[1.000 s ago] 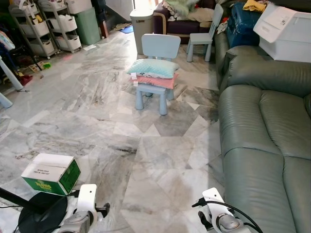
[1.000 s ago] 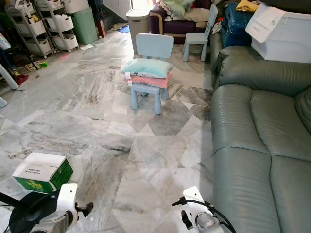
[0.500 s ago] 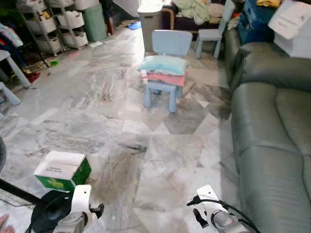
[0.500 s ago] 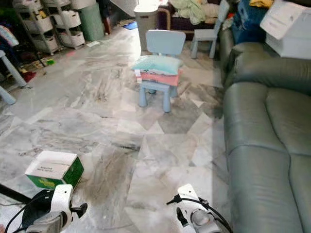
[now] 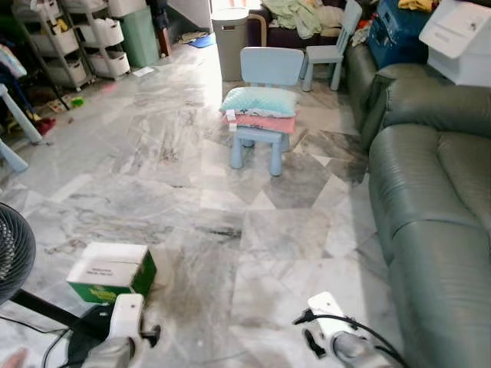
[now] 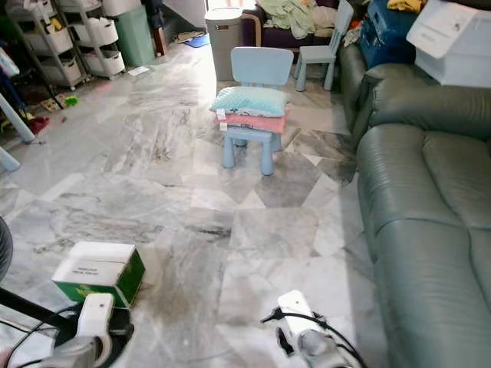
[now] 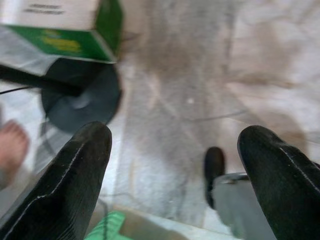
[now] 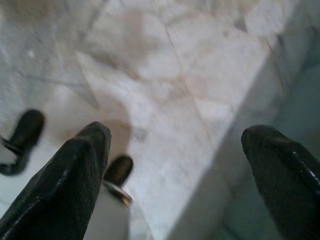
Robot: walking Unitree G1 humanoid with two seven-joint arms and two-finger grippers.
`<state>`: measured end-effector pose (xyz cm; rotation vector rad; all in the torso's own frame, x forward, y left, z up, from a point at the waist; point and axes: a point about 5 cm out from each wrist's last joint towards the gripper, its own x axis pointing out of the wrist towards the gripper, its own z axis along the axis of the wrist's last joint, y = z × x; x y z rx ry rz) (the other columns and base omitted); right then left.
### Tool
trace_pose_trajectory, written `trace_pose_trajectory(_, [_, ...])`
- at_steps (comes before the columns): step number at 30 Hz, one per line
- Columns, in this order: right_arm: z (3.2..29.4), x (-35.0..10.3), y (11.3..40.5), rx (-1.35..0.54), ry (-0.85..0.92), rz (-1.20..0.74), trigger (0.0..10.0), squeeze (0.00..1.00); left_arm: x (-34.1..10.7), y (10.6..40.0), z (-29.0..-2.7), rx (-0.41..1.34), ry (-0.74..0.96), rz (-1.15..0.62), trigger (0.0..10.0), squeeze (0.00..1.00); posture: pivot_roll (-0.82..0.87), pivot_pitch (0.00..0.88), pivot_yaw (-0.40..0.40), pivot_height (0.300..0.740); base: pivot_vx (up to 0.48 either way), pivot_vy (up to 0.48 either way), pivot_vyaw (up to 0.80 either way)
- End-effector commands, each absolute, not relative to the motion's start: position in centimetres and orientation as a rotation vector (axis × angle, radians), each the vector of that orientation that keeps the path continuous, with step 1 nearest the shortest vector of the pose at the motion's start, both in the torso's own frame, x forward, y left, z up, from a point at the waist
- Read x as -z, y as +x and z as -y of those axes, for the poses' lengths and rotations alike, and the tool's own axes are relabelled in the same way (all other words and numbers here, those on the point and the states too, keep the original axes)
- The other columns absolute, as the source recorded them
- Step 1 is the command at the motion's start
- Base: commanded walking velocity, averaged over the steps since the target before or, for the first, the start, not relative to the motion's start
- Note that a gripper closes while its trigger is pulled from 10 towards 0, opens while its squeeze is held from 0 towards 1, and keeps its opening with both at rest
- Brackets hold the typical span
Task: Move the pillow to the sofa
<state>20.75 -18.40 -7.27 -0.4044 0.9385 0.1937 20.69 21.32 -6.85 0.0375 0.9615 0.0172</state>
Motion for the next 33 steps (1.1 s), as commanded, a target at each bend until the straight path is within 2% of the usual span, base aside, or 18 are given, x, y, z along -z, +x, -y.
trace_pose_trajectory(1, [17.96, 7.21, 20.95, -0.201, -0.393, -0.933, 10.0, 0.0, 6.92, 20.43, -21.65, -0.016, 0.052, -0.971, 10.0, 0.0, 0.08, 0.0, 0.042, 0.74, 0.0, 0.0, 0.0])
trace_pose_trajectory(8, [17.95, 7.2, 20.96, -0.204, -0.393, -0.932, 10.0, 0.0, 6.92, 20.38, -21.77, -0.019, 0.047, -0.974, 10.0, 0.0, 0.07, 0.0, 0.044, 0.74, 0.0, 0.0, 0.0])
trace_pose_trajectory(12, [17.94, 7.2, 20.97, -0.211, -0.397, -0.932, 10.0, 0.0, 6.98, 20.27, -21.82, -0.023, 0.047, -0.982, 10.0, 0.0, 0.07, 0.0, 0.044, 0.74, 0.253, 0.0, 0.0])
trace_pose_trajectory(33, [17.72, 7.15, 21.07, -0.226, -0.394, -0.926, 10.0, 0.0, 7.24, 19.79, -21.78, -0.02, 0.023, -0.994, 10.0, 0.0, 0.07, 0.0, 0.044, 0.74, 0.402, 0.034, 0.0])
